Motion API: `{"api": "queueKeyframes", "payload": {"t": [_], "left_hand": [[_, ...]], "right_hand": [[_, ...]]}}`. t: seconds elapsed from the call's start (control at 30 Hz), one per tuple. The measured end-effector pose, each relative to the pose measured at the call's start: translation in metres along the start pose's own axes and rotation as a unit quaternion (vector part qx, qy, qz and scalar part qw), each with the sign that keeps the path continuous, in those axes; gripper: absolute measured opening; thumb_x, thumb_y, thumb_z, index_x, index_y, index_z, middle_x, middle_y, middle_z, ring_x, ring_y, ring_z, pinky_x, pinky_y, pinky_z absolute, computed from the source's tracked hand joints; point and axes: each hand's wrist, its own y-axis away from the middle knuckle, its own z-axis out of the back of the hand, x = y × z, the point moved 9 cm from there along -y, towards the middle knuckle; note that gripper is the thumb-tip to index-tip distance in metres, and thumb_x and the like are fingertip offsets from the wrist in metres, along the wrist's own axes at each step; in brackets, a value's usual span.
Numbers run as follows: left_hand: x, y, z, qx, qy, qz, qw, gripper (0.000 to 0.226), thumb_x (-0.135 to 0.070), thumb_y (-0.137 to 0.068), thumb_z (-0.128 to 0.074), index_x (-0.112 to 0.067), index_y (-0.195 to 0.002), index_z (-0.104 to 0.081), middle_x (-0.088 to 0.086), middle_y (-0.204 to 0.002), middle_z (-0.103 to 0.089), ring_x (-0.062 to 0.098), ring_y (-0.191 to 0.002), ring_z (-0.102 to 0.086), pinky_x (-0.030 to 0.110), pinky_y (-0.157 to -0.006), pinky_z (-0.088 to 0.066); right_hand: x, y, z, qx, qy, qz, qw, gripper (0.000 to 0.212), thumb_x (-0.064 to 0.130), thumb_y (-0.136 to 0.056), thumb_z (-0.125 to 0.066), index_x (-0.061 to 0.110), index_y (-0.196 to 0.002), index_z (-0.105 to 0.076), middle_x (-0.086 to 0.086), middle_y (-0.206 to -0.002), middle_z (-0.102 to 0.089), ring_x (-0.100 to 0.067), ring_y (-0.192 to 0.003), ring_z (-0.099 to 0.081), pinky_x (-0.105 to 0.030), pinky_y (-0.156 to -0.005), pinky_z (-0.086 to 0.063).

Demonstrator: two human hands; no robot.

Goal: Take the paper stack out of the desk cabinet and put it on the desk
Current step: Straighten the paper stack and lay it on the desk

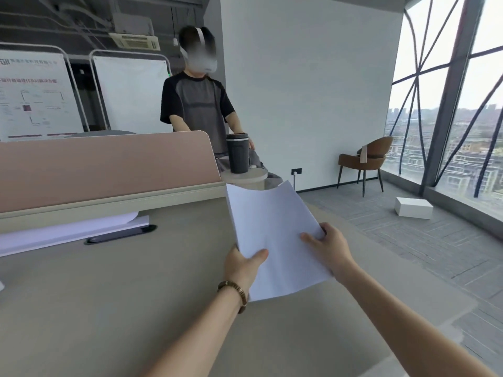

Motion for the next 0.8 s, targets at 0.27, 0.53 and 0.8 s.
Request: {"api": "queueKeyframes", "payload": {"t": [0.27, 0.53, 0.8], "left_hand": [[0.005, -0.037, -0.039, -0.064, -0.184, -0.024, 0.981, 0.05, -0.026, -0.069, -0.082, -0.006, -0.104, -0.053, 0.007, -0.108, -0.066, 0.029, -0.098, -0.066, 0.034, -0.08, -0.054], [0.006, -0.066, -0.073, -0.065, -0.282, -0.038, 0.956, 0.054, -0.025, -0.077, -0.072, -0.009, -0.12, -0.043, 0.01, -0.113, -0.067, 0.034, -0.103, -0.066, 0.039, -0.083, -0.056], [0.008, -0.086, -0.103, -0.07, -0.382, -0.073, 0.919, 0.06, -0.027, -0.083, -0.056, -0.012, -0.135, -0.031, 0.012, -0.121, -0.061, 0.037, -0.107, -0.062, 0.043, -0.083, -0.053]], "right_hand": [[-0.042, -0.062, 0.0, 0.01, 0.041, -0.006, 0.999, 0.035, 0.029, -0.078, -0.075, 0.019, -0.11, -0.063, -0.001, -0.099, -0.067, -0.022, -0.088, -0.061, -0.03, -0.07, -0.043], [-0.069, -0.113, 0.003, 0.03, 0.116, -0.022, 0.993, 0.038, 0.037, -0.073, -0.077, 0.017, -0.105, -0.069, -0.004, -0.099, -0.072, -0.025, -0.092, -0.065, -0.035, -0.08, -0.051], [-0.078, -0.137, 0.005, 0.066, 0.213, -0.031, 0.974, 0.053, 0.054, -0.062, -0.08, 0.013, -0.091, -0.064, -0.001, -0.087, -0.065, -0.023, -0.085, -0.061, -0.03, -0.057, -0.038]]}}
